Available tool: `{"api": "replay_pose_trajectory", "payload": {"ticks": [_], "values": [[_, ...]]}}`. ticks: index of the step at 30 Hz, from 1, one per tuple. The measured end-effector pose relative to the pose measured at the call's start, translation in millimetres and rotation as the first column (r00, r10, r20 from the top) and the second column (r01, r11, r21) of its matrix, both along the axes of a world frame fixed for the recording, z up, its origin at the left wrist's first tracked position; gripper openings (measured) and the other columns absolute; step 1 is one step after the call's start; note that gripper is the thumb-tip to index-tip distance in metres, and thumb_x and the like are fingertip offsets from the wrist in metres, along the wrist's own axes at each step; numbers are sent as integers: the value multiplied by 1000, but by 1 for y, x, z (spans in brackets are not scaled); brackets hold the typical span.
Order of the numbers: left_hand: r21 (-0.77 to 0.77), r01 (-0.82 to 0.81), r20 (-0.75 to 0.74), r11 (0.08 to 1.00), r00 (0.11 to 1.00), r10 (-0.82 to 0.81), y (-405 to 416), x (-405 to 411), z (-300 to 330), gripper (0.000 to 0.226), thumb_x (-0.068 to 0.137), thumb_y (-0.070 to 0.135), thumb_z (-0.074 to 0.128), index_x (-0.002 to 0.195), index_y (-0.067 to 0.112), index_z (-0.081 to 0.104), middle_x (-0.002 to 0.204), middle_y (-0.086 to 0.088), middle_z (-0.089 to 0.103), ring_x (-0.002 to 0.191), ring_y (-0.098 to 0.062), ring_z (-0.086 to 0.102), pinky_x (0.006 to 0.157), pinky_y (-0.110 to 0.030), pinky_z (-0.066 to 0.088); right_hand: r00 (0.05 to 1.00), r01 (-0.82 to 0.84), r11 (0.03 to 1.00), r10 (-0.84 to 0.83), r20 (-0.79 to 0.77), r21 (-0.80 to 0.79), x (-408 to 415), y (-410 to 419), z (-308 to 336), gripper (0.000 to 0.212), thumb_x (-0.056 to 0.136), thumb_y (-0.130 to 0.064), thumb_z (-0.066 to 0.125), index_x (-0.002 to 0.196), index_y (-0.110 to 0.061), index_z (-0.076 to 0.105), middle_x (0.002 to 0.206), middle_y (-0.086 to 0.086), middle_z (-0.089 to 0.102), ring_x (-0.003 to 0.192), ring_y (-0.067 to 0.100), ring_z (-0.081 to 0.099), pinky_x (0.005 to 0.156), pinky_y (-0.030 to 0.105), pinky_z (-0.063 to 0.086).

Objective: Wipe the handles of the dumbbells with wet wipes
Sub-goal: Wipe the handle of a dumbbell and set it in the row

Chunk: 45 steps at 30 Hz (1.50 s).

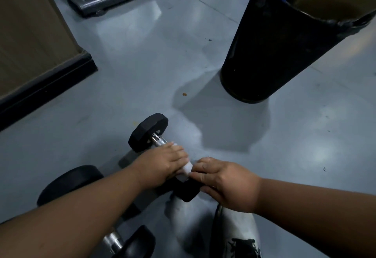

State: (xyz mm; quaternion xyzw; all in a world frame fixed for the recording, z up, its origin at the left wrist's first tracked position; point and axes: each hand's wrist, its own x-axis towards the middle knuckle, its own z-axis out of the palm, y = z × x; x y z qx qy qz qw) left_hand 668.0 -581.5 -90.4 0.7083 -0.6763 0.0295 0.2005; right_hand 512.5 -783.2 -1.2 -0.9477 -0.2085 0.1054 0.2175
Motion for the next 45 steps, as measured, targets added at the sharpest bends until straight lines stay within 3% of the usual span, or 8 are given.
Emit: {"api": "replay_pose_trajectory", "payload": {"ticks": [5, 11, 16, 24, 29, 34, 40, 45], "values": [[6, -191, 31, 982, 981, 191, 5, 16, 4, 55, 108, 38, 32, 102, 4, 75, 112, -17, 71, 105, -36, 68, 104, -45, 45, 999, -1, 999, -1, 36, 40, -1, 0, 1, 37, 102, -26, 51, 132, -8, 62, 133, 7, 61, 120, 28, 59, 99, 37, 49], [24, 17, 12, 1000, 1000, -17, 0, -8, 2, 34, 100, 19, 46, 121, 8, 70, 123, -19, 67, 110, -38, 65, 98, -53, 52, 998, 8, 1000, -9, 61, 20, -1, -2, -3, 39, 100, -23, 57, 135, -9, 61, 139, 7, 59, 123, 29, 58, 102, 38, 49], [36, -240, 56, 970, 970, 238, 12, 17, 5, 40, 100, 30, 47, 109, 1, 73, 116, -20, 69, 107, -39, 66, 100, -52, 51, 999, 13, 999, -14, 34, 44, 0, -1, -7, 38, 100, -22, 56, 134, -6, 61, 134, 10, 60, 121, 31, 57, 99, 41, 49], [13, -41, -52, 999, 998, 41, 3, -6, 2, 33, 99, 20, 44, 119, 7, 67, 122, -13, 67, 117, -34, 60, 107, -47, 42, 998, 65, 997, -65, 1, -35, 3, 4, -6, 58, 89, -53, 64, 130, -13, 65, 128, 3, 65, 115, 27, 61, 87, 41, 56], [45, -214, 36, 976, 977, 212, 15, 14, -3, 36, 96, 20, 50, 119, 0, 69, 127, -22, 65, 120, -42, 61, 100, -57, 50, 999, 29, 996, -30, -13, -90, 11, 3, -10, 48, 90, -44, 68, 125, -12, 68, 121, 3, 67, 108, 28, 61, 84, 41, 56], [25, 29, -16, 999, 999, -29, 10, -18, -1, 40, 97, 13, 42, 127, 2, 66, 137, -20, 61, 128, -40, 56, 107, -53, 45, 999, 27, 996, -25, 26, -90, 9, 3, -9, 48, 88, -42, 69, 124, -10, 69, 120, 8, 69, 106, 30, 65, 85, 41, 57], [56, -169, -3, 984, 985, 170, 20, 23, -10, 43, 107, 19, 30, 125, -1, 64, 132, -25, 62, 124, -45, 58, 99, -60, 49, 1000, 16, 998, -16, -5, -55, 11, 1, -12, 49, 93, -45, 66, 126, -9, 67, 120, 6, 68, 109, 30, 62, 86, 42, 55], [46, 16, -26, 999, 1000, -15, 7, -26, -4, 48, 110, 21, 25, 130, 2, 64, 141, -19, 58, 133, -38, 52, 111, -53, 41, 1000, 10, 999, -9, 13, -48, 13, -2, -13, 48, 90, -43, 67, 125, -10, 68, 121, 6, 69, 111, 29, 63, 86, 43, 56]]}}
